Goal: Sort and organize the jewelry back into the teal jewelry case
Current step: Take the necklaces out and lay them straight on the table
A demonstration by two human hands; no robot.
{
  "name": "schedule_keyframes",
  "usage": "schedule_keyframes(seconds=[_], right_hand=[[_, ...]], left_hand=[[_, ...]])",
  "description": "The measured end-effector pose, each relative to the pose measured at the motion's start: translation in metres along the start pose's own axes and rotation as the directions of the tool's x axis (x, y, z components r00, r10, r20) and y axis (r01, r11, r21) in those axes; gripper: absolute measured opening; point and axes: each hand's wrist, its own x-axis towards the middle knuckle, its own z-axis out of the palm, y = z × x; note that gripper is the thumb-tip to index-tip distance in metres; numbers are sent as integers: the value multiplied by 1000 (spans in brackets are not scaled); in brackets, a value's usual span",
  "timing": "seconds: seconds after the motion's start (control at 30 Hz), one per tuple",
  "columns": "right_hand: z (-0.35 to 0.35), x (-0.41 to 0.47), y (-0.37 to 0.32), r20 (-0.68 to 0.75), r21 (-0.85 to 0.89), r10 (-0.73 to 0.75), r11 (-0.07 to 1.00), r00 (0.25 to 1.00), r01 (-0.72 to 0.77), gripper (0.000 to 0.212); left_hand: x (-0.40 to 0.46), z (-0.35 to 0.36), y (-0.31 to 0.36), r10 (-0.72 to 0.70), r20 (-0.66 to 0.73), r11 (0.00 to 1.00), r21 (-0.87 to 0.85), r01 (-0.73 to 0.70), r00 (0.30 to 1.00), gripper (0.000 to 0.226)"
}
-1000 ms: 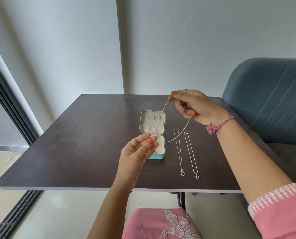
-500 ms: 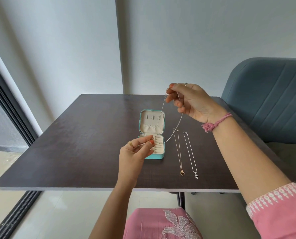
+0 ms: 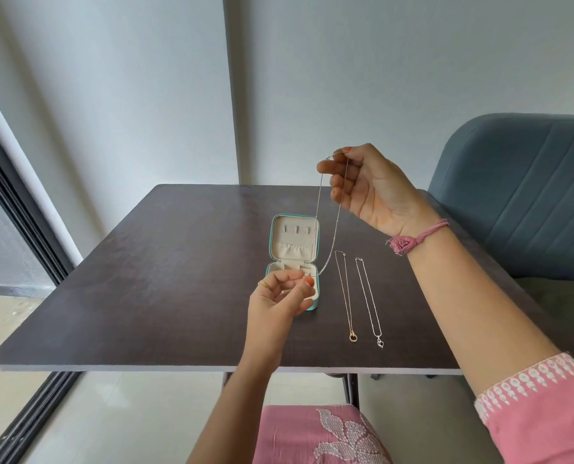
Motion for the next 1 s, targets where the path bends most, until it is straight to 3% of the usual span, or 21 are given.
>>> schedule_keyframes(seconds=[0.3,0.6,1.0], right_hand=[[-5,-1,8,-41,128,-12,992,999,18,23],[-5,-8,-8,41,-236,63,970,997,-51,25],[0,-13,-8,150,-279,147,955,978,-101,26]], left_hand=[[-12,19,-9,-59,-15,983,-174,55,998,10],[-11,16,-7,-33,-98,981,-196,13,995,9],[-9,11,3,11,-52,991,-132,-17,999,11]])
